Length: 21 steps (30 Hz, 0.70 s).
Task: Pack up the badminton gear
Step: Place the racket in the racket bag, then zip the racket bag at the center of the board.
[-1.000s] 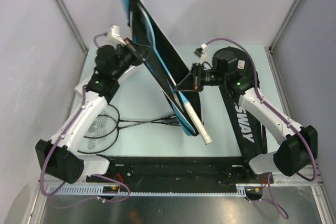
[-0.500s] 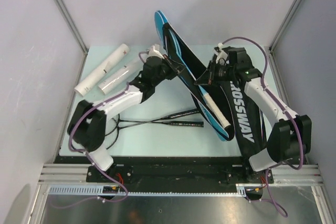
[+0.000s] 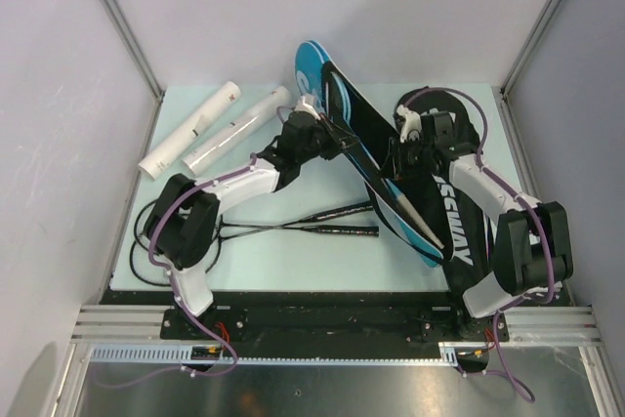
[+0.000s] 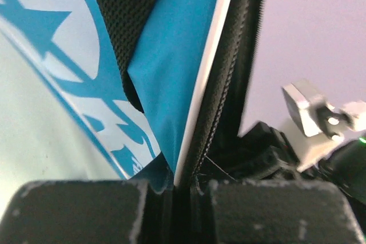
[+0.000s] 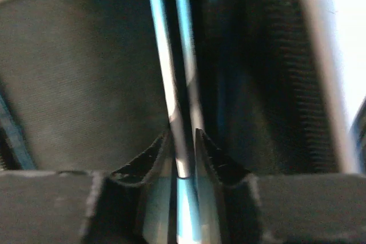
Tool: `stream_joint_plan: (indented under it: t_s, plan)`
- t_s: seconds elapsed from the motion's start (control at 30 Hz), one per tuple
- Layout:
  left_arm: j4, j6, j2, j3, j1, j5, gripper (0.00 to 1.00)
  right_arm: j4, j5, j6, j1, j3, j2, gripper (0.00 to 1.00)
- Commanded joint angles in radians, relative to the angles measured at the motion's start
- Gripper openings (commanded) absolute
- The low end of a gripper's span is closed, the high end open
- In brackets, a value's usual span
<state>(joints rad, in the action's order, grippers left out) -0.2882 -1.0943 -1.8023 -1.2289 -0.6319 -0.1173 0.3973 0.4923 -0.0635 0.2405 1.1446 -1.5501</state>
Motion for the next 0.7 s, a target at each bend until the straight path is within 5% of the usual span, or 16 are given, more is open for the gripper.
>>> stream_joint_plan:
  t_s: [0.0,0.13,0.23,0.37,0.5,0.67]
  plan:
    - [-0.141,-0.07,0.024,-0.024,-0.032,-0.143,0.0,-0.186,-0.097,0.038,-0.046,-0.059,0.027,0.34]
    - [-0.14,-0.082,0.014,-0.008,-0.02,-0.17,0.0,-0.163,-0.069,-0.118,-0.008,-0.039,0.126,0.67]
    - [-0.14,-0.084,-0.005,-0.012,-0.012,-0.194,0.0,-0.112,-0.028,-0.214,0.039,-0.025,0.221,0.7]
    - [-0.138,-0.069,-0.009,-0.007,-0.003,-0.209,0.0,-0.09,-0.216,-0.1,0.131,-0.025,0.307,0.75]
    - [-0.14,-0.076,-0.025,-0.017,-0.003,-0.237,0.0,-0.238,-0.302,-0.065,0.132,0.045,0.211,0.99]
    - [-0.141,-0.07,-0.014,0.0,-0.003,-0.229,0.0,-0.327,-0.389,0.033,0.111,0.164,0.033,0.95]
